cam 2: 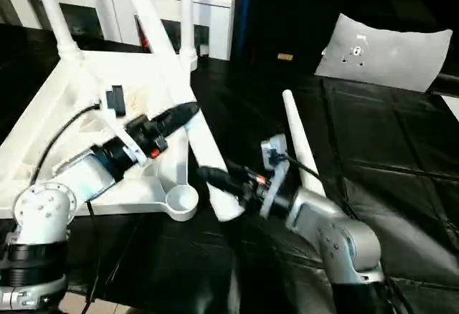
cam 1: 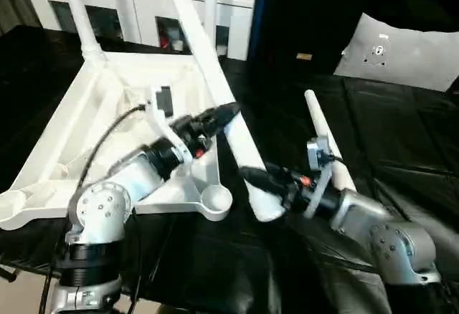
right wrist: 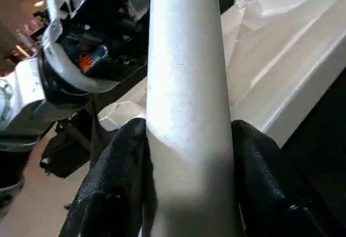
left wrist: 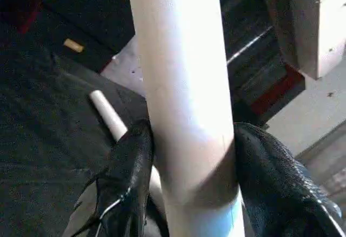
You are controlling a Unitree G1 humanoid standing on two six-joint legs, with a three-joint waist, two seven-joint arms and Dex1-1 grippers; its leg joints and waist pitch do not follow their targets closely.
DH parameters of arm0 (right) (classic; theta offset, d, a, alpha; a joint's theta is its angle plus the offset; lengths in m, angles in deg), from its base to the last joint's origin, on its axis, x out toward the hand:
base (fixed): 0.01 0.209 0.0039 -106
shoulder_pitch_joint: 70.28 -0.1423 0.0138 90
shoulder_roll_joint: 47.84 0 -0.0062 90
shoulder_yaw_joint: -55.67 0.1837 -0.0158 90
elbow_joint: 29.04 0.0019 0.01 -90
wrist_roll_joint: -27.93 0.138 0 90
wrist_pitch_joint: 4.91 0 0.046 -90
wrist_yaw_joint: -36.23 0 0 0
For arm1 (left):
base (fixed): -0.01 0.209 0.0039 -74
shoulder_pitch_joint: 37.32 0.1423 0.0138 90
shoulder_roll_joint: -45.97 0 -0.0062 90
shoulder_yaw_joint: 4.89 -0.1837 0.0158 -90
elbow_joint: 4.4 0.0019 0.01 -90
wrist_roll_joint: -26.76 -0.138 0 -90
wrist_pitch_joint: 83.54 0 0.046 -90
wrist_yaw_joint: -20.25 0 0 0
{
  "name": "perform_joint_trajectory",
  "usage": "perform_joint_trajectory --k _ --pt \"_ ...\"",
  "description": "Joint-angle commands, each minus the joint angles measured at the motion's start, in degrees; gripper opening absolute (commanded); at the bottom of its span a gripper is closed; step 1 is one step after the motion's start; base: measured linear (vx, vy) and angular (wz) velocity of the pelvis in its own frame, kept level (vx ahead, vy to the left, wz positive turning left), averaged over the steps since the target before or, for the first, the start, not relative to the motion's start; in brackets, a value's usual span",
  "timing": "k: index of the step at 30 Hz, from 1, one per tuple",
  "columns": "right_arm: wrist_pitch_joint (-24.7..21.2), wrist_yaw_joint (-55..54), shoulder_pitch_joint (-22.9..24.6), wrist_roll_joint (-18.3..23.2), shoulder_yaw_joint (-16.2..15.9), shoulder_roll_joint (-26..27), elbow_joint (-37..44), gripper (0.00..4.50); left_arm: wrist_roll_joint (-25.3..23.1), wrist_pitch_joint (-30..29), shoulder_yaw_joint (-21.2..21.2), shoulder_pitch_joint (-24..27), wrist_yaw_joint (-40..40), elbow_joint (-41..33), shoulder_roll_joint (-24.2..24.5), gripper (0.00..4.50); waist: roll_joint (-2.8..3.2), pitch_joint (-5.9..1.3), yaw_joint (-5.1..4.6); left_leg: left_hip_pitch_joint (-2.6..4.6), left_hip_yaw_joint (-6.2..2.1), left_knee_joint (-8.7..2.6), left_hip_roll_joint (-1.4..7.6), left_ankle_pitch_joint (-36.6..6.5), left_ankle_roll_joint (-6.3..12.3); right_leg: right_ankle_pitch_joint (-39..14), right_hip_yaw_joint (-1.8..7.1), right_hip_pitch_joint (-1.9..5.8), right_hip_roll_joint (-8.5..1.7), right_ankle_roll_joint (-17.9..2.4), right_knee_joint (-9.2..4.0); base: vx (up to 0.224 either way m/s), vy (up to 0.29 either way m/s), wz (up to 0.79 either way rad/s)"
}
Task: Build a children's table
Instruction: Pick table leg
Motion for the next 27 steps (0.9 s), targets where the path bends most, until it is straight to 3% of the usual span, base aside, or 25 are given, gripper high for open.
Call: perform_joint_trajectory --k 1,16,17,20,23,27 --pt "-0.2 3.7 -0.7 2.7 -1.2 0.0 4.4 1.89 -1.6 -0.7 -0.4 0.1 0.6 2.1 0.2 2.26 0.21 -3.30 -0.25 1.65 -0.80 -3.78 2.91 -9.7 -3.13 -1.4 2.28 1.11 -5.57 -6.5 -4.90 0.000 0.000 0.00" --pt "-1.9 6.2 0.1 5.8 -1.5 -0.9 5.8 1.89 1.4 -1.4 0.6 0.1 -5.1 2.5 0.2 2.26 0.36 -3.30 -0.25 1.68 -0.88 -3.85 2.95 -10.3 -3.11 -2.0 2.27 1.03 -5.59 -7.0 -5.00 0.000 0.000 0.00" --pt "-2.1 6.5 0.2 5.9 -1.6 -1.1 6.0 1.89 -1.6 2.3 -1.0 0.4 -9.0 1.3 1.6 2.26 0.22 -3.21 -0.19 1.65 -0.95 -3.99 2.97 -10.3 -2.83 -2.7 2.32 1.04 -5.61 -6.6 -5.30 0.000 0.000 0.00" --pt "-2.2 6.6 0.3 6.0 -1.7 -1.3 6.0 1.89 -4.3 3.2 -3.6 0.8 -11.9 0.4 3.9 2.26 0.29 -3.28 -0.26 1.73 -0.93 -4.08 3.13 -10.2 -2.90 -2.2 2.30 0.93 -5.56 -6.2 -5.01 0.000 0.000 0.00" --pt "-2.0 6.7 0.6 6.0 -2.3 -1.7 6.3 1.89 -11.0 9.7 -7.8 2.1 -18.0 -0.6 7.0 2.26 0.38 -3.22 -0.15 1.75 -1.01 -4.20 3.23 -10.3 -2.67 -2.5 2.35 0.87 -5.69 -5.8 -5.23 0.000 0.000 0.00" --pt "-1.8 8.0 1.2 6.1 -2.7 -2.1 6.6 1.89 -13.6 13.4 -9.5 3.1 -22.5 -1.1 8.6 2.26 0.45 -3.30 -0.32 1.75 -0.89 -4.18 3.16 -10.8 -3.26 -1.6 2.25 0.90 -5.68 -6.4 -4.90 0.000 0.000 0.00"
